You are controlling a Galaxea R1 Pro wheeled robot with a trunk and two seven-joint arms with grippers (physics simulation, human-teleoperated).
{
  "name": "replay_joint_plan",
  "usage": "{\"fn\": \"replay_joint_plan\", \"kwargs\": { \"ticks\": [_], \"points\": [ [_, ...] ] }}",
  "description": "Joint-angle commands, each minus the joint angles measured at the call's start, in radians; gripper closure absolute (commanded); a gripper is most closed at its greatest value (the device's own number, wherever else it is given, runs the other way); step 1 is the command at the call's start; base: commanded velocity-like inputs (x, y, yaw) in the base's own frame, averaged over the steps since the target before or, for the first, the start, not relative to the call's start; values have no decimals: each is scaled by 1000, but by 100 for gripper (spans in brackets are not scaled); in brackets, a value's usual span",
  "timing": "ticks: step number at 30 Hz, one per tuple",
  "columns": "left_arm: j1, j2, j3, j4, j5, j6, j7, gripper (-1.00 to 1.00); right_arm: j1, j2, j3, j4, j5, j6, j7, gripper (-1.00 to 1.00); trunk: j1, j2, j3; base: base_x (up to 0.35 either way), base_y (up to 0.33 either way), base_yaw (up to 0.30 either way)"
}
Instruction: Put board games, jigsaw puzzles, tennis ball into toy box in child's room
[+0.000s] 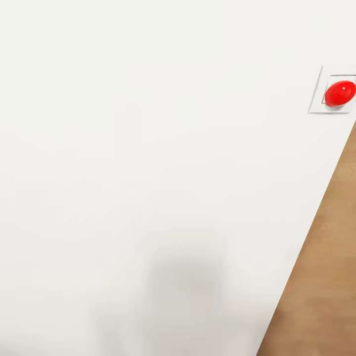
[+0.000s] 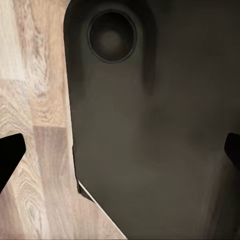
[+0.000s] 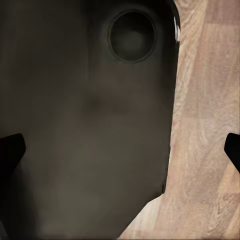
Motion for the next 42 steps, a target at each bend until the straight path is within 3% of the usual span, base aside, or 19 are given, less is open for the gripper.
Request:
{"fn": "replay_joint_plan", "kwargs": {
  "ticks": [1,10,30,42],
  "points": [
    [0,0,0,0,0,0,0,-100,0,0,0,0,0,0,0,-100,0,0,0,0,0,0],
    [-2,-16,4,-3,0,26,-2,-100,-2,17,2,-3,-1,-4,1,-100,0,0,0,0,0,0],
    [-2,-17,5,-3,0,26,-2,-100,-2,16,0,-3,-7,-6,2,-100,0,0,0,-26,5,1],
    [-2,-19,4,-2,1,26,-2,-100,-2,31,-1,-3,-9,-7,-1,-100,0,0,-9,-147,21,181]
  ]
}}
